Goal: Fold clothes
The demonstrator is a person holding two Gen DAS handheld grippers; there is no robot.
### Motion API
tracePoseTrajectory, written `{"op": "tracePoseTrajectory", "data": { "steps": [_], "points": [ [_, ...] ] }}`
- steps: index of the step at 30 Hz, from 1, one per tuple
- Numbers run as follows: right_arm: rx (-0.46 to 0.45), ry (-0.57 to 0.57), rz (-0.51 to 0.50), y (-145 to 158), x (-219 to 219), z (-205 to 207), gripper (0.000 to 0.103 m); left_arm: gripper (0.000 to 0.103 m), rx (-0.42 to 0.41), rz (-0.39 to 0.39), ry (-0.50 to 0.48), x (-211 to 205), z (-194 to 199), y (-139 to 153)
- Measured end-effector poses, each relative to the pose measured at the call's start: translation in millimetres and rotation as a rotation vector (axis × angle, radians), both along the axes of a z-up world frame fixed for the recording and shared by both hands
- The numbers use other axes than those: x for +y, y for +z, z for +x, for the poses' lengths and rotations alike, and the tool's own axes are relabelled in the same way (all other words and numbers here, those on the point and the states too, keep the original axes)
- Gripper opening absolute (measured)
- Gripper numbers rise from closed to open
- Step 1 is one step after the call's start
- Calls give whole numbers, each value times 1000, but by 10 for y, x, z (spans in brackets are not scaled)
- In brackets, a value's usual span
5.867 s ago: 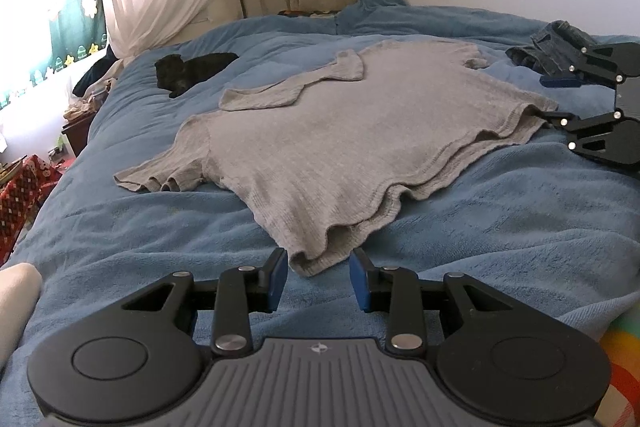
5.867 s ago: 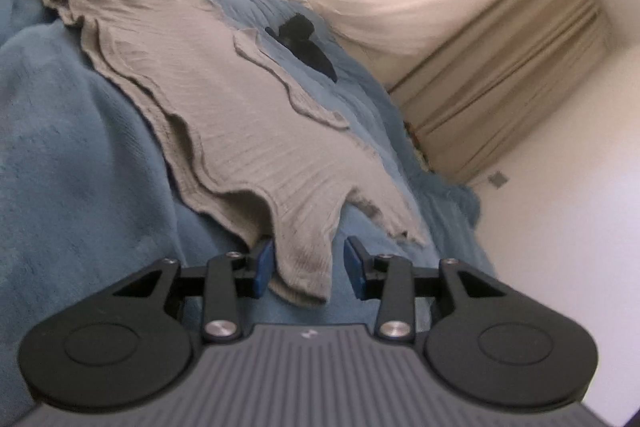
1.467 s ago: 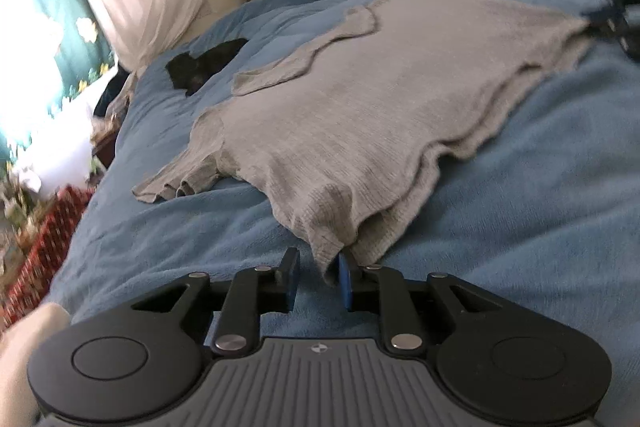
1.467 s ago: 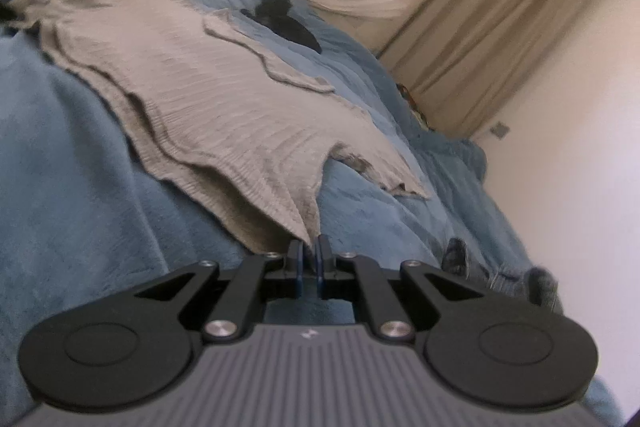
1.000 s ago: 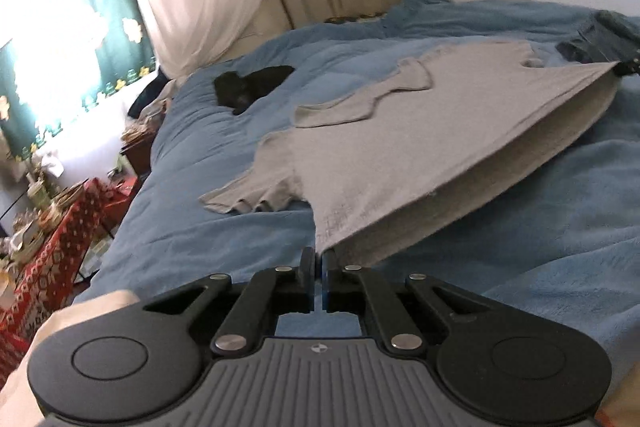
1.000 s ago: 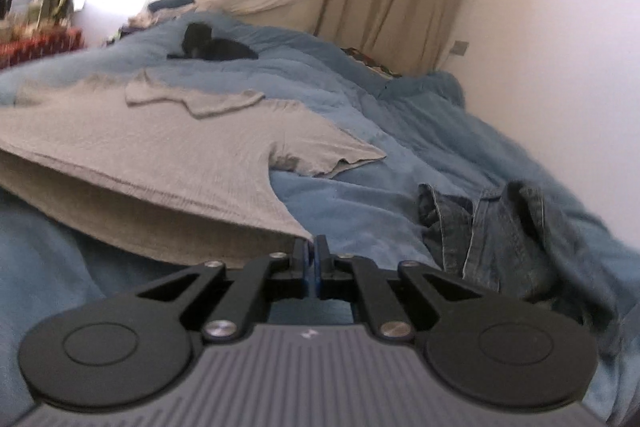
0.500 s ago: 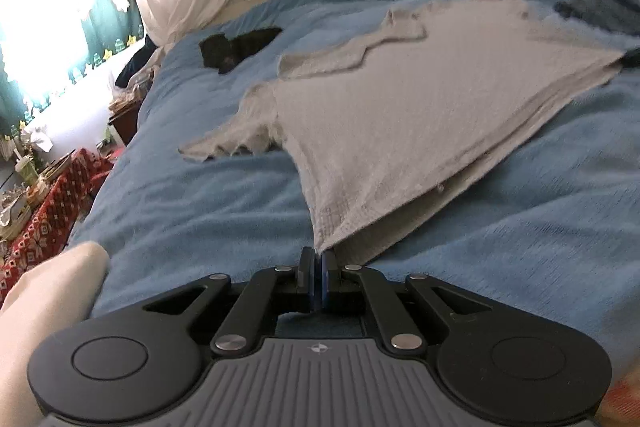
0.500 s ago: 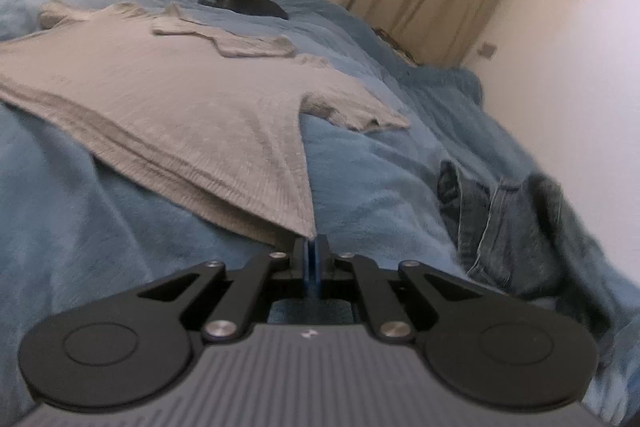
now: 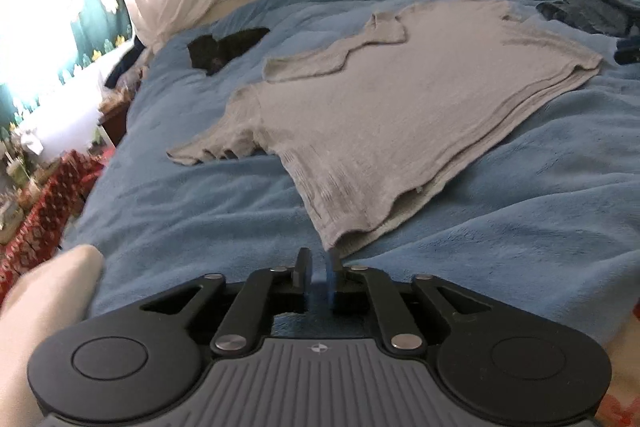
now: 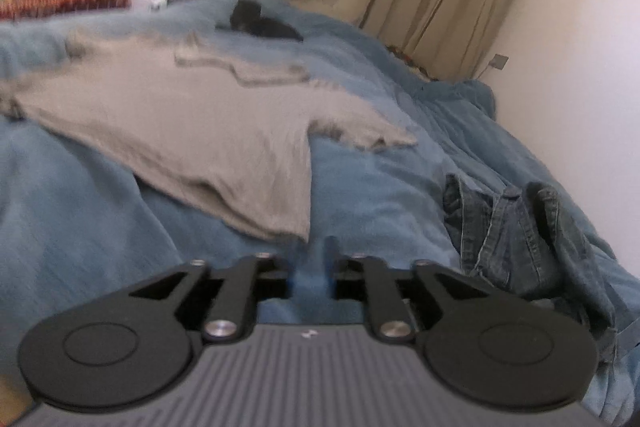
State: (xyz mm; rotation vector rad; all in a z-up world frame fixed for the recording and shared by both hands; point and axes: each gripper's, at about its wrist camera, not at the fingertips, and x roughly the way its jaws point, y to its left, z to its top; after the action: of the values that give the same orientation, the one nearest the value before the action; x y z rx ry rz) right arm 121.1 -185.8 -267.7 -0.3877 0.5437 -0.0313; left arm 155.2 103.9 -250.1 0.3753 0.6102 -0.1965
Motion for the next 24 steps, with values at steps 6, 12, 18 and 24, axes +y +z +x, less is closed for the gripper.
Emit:
{"op": "tracePoseTrajectory", "data": {
  "steps": [6,12,18,24],
  "points": [
    [-12,24,200,210,100,245,19,13,-27,-219,-43,-196,112,199],
    [18,7,246,-21,374,686,16,13,-49,-324,-143,-773,520,131],
    [77,-60,283,-404,422,661,16,11,102,-335,-117,-906,730,-256],
    [56,-63,228,-584,526,443,16,11,109,-413,-59,-755,514,-451]
  ]
}}
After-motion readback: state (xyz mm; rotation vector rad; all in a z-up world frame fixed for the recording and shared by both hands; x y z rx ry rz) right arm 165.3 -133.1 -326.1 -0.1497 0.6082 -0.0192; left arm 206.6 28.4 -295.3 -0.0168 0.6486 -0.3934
